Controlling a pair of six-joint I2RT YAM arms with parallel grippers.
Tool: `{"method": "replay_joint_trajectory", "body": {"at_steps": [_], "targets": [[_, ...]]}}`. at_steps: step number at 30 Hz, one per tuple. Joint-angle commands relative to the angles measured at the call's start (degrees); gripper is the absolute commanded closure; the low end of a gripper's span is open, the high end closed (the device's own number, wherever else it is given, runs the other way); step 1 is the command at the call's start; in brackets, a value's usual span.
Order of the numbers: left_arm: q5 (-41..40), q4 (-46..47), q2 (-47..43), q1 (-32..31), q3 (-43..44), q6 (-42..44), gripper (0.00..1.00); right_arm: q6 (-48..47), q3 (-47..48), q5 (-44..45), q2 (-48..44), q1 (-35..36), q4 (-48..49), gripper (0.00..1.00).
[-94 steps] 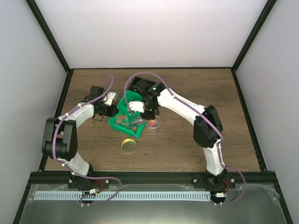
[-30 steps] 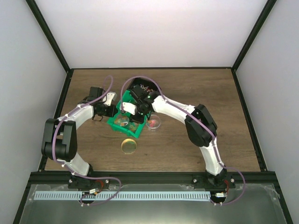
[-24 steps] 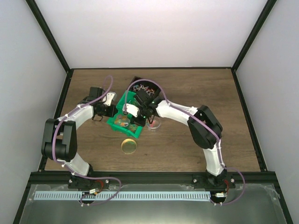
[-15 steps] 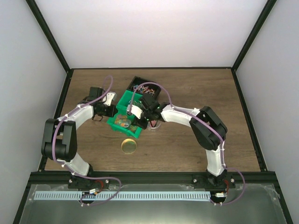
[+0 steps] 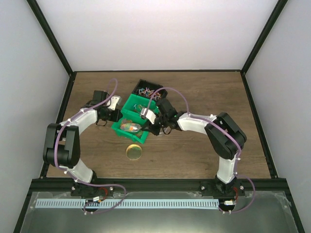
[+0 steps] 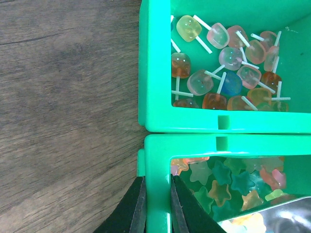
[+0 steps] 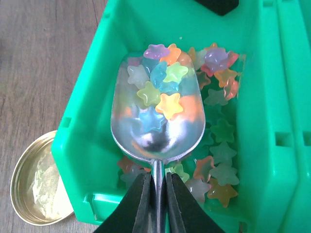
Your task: Pack the candies
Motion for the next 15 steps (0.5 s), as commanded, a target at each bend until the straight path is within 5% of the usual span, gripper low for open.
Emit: {"method": "replay_joint_trajectory", "body": {"at_steps": [1,15], "targets": [[-0.2,-1.7,1.6,-0.4,-0.1,0.3,0.96,2.0,-0.7,-3.9,-2.0,-0.4,6.6,0.99],[-0.2,-2.3,1.9,-0.4,0.2,0.6,0.96,3.2,-7.7,-6.1,-6.2,-3.6,14.0,0.99]]}}
